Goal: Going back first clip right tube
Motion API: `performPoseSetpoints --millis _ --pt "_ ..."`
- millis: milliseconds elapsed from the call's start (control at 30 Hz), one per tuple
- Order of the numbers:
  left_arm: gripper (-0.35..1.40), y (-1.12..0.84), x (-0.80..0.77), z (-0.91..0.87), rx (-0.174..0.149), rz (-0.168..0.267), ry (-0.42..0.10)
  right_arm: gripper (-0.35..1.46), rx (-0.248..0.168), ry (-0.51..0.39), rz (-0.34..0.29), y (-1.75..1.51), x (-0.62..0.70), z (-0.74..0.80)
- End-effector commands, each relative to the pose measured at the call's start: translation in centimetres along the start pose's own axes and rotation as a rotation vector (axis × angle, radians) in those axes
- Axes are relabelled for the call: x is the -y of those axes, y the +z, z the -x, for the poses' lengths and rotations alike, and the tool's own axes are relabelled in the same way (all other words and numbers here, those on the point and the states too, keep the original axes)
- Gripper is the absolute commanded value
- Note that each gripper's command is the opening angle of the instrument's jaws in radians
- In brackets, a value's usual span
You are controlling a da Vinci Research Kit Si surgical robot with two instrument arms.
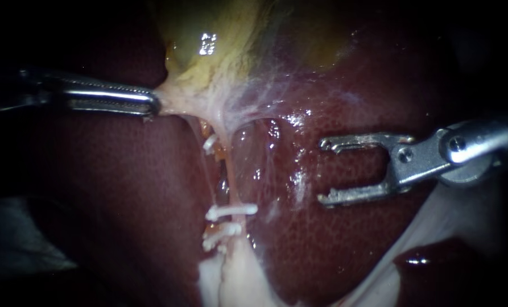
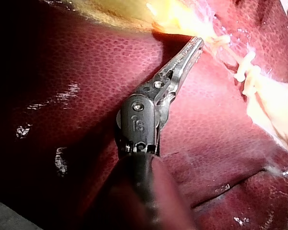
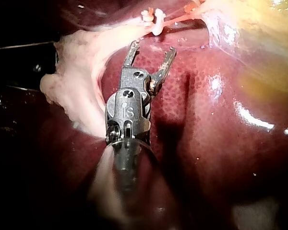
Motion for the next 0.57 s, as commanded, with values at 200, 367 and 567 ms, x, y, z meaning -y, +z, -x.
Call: performPoseSetpoints --millis 200,367,567 --pt "-0.35 0.24 0.08 0.14 0.019 0.010 0.009 0.49 -0.001 -0.001 -0.004 -0.01 0.01 0.01" --pt "-0.35 0.26 0.07 0.16 0.022 0.009 0.010 0.49 -0.001 -0.001 -0.004 -0.02 0.01 0.02" --pt "-0.35 0.25 0.07 0.16 0.022 0.009 0.011 0.49 -0.002 -0.001 -0.006 -0.01 0.02 0.01"
